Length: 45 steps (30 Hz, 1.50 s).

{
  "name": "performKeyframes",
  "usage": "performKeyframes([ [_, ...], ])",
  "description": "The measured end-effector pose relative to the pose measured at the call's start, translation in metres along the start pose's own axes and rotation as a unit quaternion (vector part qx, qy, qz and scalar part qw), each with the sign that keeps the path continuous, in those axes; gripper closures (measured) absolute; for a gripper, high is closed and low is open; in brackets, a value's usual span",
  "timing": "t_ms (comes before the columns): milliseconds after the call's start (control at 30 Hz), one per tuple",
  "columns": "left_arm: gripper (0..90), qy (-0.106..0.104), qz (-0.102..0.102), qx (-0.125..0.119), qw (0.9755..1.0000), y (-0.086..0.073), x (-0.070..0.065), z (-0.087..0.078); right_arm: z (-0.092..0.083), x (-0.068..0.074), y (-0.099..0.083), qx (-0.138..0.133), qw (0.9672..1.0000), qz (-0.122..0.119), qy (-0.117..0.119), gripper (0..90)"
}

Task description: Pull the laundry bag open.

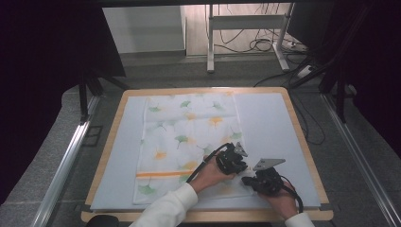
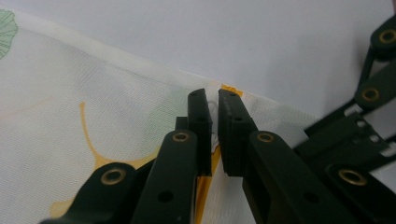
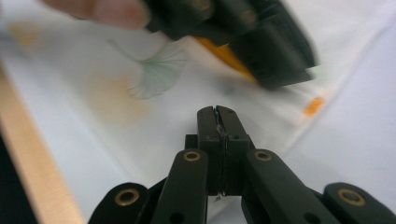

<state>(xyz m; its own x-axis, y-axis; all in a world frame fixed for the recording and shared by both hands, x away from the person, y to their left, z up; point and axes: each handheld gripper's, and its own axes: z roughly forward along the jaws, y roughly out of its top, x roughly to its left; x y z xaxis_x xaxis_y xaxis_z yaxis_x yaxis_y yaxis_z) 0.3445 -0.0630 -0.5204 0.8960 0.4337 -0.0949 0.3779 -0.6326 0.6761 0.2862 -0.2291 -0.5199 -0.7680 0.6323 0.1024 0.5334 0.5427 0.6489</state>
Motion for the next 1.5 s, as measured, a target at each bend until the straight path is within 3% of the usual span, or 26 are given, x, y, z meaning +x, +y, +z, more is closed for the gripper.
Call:
performKeyframes([
  [233,85.1,0.004,0.009,-0.002,0.9999,-0.001,-0.001,0.0,0.001,-0.016,0.004,-0.006,0.9982,0.054,-0.027,89.4],
  [400,85.1,0.009,0.015,-0.001,0.9998,-0.001,-0.002,0.0,0.001,-0.021,0.003,-0.008,0.9959,0.088,-0.018,89.6],
  [1000,86.2,0.01,0.032,0.012,0.9994,-0.006,0.0,-0.006,0.0,-0.023,0.002,-0.006,0.9945,0.104,-0.016,89.9],
  [1133,87.6,0.003,0.022,0.004,0.9997,-0.007,-0.001,-0.007,0.001,-0.023,0.002,-0.007,0.9943,0.105,-0.015,89.9],
  [1367,90.0,0.004,0.025,0.008,0.9996,-0.008,-0.002,-0.009,0.0,-0.023,0.002,-0.007,0.9941,0.107,-0.013,89.9],
  [1500,90.0,0.01,0.04,0.008,0.9991,-0.009,-0.005,-0.011,0.0,-0.023,0.002,-0.007,0.9941,0.107,-0.013,89.9],
])
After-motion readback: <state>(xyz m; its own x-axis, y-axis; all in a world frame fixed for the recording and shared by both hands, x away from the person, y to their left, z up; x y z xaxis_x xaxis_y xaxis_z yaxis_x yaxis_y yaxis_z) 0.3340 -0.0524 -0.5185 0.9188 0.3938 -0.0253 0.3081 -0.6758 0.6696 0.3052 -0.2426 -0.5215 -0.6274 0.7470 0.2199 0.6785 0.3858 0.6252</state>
